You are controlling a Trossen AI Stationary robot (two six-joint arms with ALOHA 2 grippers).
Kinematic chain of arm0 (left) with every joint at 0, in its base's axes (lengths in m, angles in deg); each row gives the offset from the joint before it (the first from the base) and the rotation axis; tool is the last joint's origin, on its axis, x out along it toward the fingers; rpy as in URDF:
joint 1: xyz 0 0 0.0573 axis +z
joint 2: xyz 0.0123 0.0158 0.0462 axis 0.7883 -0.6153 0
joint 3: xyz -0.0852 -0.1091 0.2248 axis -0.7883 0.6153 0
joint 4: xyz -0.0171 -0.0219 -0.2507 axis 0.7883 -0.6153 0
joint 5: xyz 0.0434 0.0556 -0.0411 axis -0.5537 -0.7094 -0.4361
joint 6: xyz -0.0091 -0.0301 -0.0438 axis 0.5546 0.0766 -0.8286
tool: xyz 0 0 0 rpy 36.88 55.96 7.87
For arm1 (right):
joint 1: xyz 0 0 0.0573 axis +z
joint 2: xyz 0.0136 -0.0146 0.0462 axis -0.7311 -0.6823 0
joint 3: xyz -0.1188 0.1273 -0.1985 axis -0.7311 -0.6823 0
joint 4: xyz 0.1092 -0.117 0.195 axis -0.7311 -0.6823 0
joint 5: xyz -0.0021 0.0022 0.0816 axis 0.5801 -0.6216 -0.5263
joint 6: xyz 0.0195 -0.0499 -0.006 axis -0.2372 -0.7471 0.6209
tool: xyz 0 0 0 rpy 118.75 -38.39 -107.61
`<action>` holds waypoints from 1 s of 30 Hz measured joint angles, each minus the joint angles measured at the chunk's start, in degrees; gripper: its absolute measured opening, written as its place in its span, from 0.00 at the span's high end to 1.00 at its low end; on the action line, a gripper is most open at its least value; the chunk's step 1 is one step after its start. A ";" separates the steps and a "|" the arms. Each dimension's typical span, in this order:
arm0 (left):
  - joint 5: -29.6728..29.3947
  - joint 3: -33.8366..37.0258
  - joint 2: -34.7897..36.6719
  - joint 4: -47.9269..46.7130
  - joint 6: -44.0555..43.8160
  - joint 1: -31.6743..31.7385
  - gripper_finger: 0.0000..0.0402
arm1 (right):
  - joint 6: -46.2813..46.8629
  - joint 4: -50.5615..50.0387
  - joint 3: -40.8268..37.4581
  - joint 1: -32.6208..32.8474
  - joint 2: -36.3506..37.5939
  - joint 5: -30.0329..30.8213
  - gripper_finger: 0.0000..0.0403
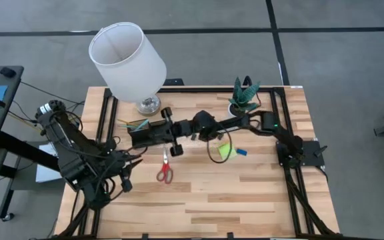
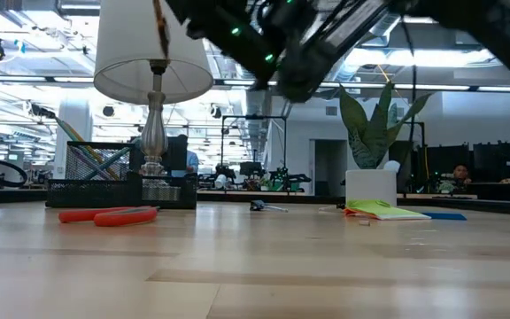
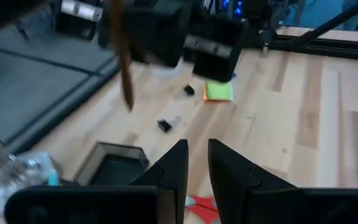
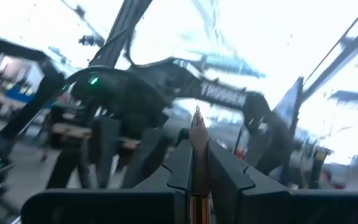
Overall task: Pick and place office supplies into organizer
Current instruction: Put the brown pen into the black desk organizer
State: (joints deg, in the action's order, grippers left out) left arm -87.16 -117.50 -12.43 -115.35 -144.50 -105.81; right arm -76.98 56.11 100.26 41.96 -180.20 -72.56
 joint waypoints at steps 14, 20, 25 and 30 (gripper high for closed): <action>-0.47 0.00 -0.01 -3.21 0.82 -0.07 0.86 | 13.00 -19.43 46.62 -5.27 -28.88 3.70 0.94; 0.72 0.00 -0.06 -3.36 2.02 -0.22 0.86 | 8.34 -19.67 44.50 -5.18 -30.21 11.80 0.94; 0.78 0.00 -0.10 -3.42 2.04 -0.24 0.86 | 7.52 -21.65 44.40 -5.14 -31.00 13.76 0.93; 0.83 0.00 -0.10 -3.38 2.04 -0.22 0.86 | 7.08 -28.21 44.39 -5.14 -31.04 14.21 0.95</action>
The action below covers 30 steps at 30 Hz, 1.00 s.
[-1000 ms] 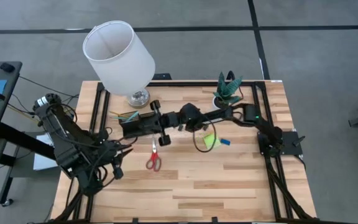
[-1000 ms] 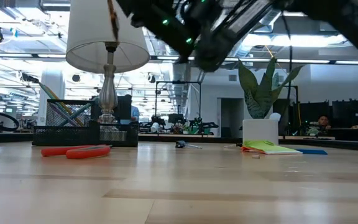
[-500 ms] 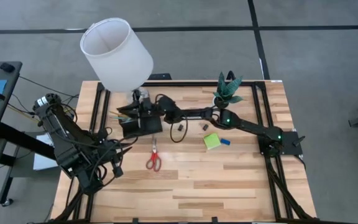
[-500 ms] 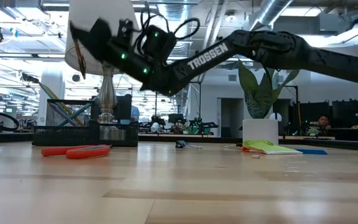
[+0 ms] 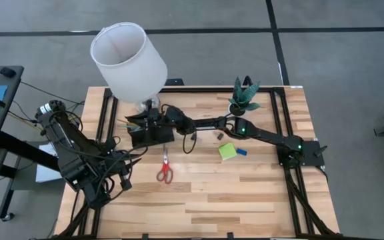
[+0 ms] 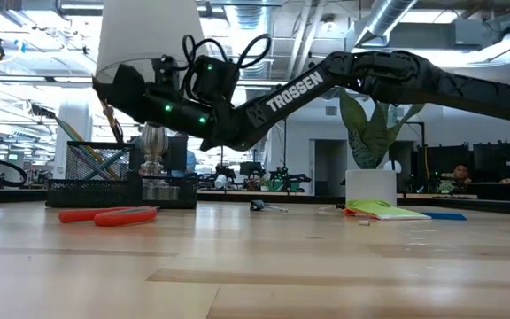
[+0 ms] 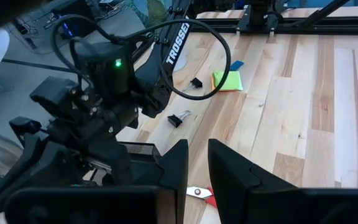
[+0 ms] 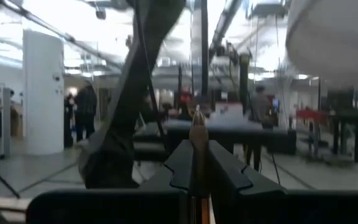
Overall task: Pick and place office supplies into organizer
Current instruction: Put the brown pen into the black desk organizer, then put the red scissors into the black desk organizer
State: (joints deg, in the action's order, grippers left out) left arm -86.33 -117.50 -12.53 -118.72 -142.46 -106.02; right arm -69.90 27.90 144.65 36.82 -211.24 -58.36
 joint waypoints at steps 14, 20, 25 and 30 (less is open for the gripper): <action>0.39 0.02 0.00 0.26 -0.27 0.00 0.86 | 0.37 -8.25 0.02 0.36 0.00 2.31 0.84; 0.54 0.02 0.00 0.28 -1.01 0.00 0.86 | 0.64 -7.91 0.02 0.44 0.00 2.07 0.80; 2.62 0.04 0.00 0.27 -1.59 0.00 0.86 | 9.74 0.38 0.00 0.50 0.00 -4.86 0.77; 5.59 0.04 0.00 0.28 -1.99 0.00 0.86 | 27.70 21.76 0.02 0.62 0.02 -19.28 0.77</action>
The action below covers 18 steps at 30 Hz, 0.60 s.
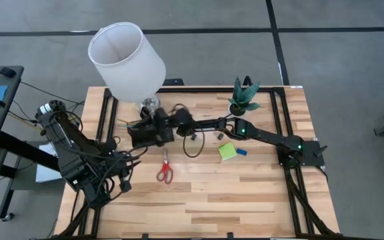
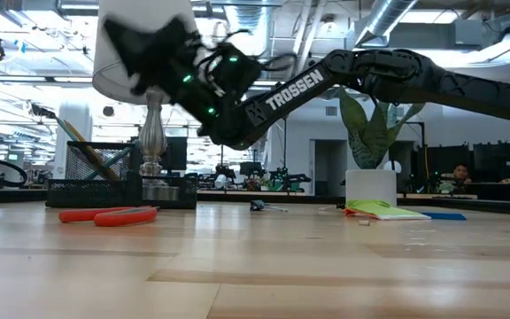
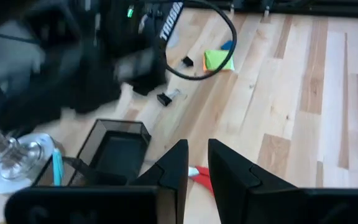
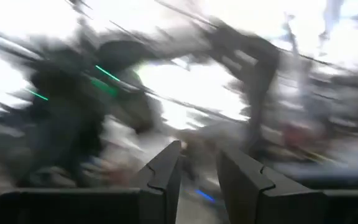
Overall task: Pick and place office supplies into organizer
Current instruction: Put the red scissors into the black desk organizer
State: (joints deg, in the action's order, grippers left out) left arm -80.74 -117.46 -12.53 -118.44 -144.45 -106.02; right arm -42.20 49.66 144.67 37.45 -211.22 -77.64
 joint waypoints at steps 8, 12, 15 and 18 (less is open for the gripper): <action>3.09 0.02 -0.16 0.00 -2.56 0.04 0.86 | 36.93 15.34 -0.09 0.47 1.32 -24.01 0.77; 3.64 0.69 -0.75 0.20 -5.24 0.02 0.86 | 38.71 14.21 1.01 3.80 5.59 -32.26 0.77; 3.62 1.23 -1.56 0.41 -7.66 0.04 0.86 | 40.23 11.17 2.28 5.13 10.56 -33.44 0.77; 3.97 1.20 -2.35 1.47 -10.18 0.04 0.86 | 37.64 5.96 2.19 5.93 15.61 -37.10 0.77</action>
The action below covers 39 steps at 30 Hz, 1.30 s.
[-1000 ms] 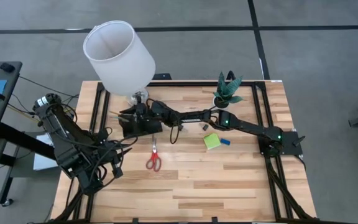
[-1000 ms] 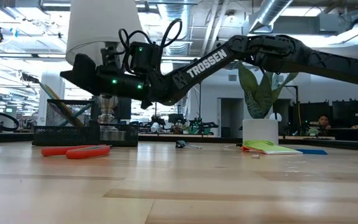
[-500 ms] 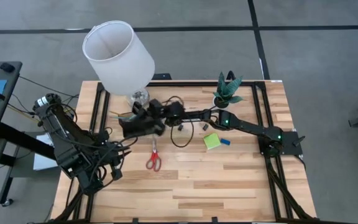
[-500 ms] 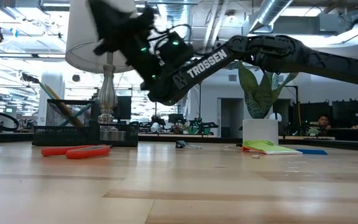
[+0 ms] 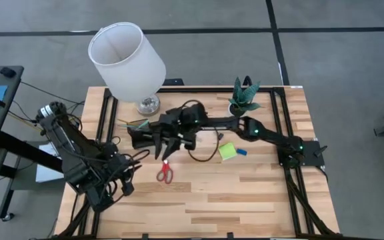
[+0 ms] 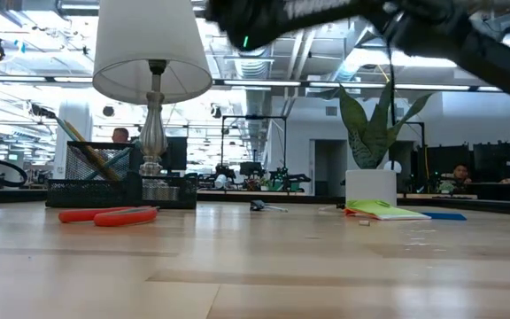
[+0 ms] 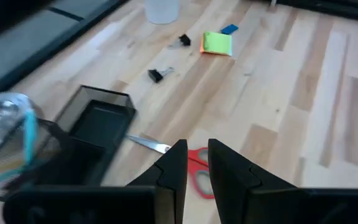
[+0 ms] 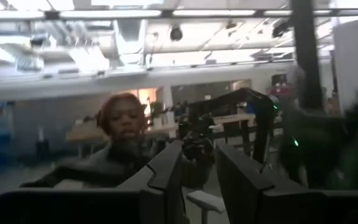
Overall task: Pick and place office supplies into organizer
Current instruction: Put the red scissors into the black desk organizer
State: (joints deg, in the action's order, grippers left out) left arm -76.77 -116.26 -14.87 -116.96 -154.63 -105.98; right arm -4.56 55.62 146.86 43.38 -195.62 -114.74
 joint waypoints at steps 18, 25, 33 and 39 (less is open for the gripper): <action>-1.47 -0.05 -2.41 9.42 1.17 -1.35 0.86 | -72.12 -128.35 0.16 -0.89 37.18 66.26 0.77; -0.48 -0.07 -7.89 11.02 -1.11 -0.68 0.86 | -69.78 -159.85 -7.32 7.58 36.07 69.01 0.77; 8.45 -0.07 -15.22 9.84 -5.52 3.96 0.86 | -85.87 -138.37 -29.81 15.04 35.80 68.55 0.78; 10.85 -0.75 -13.67 7.69 -6.15 5.00 0.86 | -94.73 -114.69 -39.71 17.57 35.80 67.49 0.82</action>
State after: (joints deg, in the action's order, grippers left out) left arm -65.93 -117.01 -28.54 -109.27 -160.78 -100.99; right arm -99.29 -59.08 107.15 60.95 -159.81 -47.26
